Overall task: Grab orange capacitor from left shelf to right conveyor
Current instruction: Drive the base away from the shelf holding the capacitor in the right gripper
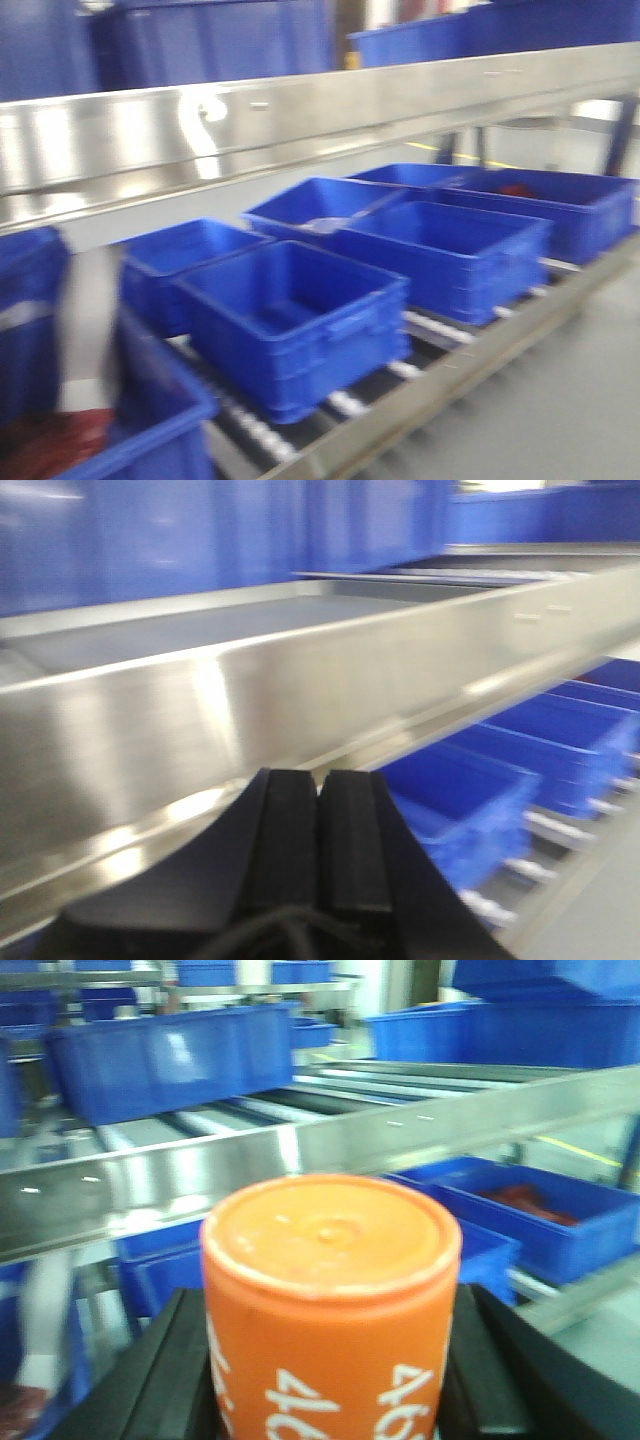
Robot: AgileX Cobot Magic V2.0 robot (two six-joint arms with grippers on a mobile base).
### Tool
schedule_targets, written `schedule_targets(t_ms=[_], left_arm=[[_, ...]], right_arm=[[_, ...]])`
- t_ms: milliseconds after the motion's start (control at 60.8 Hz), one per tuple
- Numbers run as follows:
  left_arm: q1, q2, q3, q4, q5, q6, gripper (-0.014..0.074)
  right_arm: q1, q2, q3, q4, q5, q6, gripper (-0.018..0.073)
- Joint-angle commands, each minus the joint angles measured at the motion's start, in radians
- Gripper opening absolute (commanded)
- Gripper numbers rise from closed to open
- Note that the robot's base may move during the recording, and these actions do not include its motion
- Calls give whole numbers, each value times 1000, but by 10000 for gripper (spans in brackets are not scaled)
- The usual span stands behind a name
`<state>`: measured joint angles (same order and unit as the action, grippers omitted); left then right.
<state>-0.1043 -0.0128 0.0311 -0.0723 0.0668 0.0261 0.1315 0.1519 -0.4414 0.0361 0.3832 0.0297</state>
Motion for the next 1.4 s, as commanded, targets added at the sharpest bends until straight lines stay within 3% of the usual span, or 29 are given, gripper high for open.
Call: schedule_targets(t_ms=[0, 1382], left_arm=[[-7, -12, -5, -2, -91, -2, -127], [-5, -12, -5, -2, -91, -2, -127]], right_arm=[[-6, 10, -30, -5, -90, -5, 154], [-6, 10, -30, -5, -90, -5, 154]])
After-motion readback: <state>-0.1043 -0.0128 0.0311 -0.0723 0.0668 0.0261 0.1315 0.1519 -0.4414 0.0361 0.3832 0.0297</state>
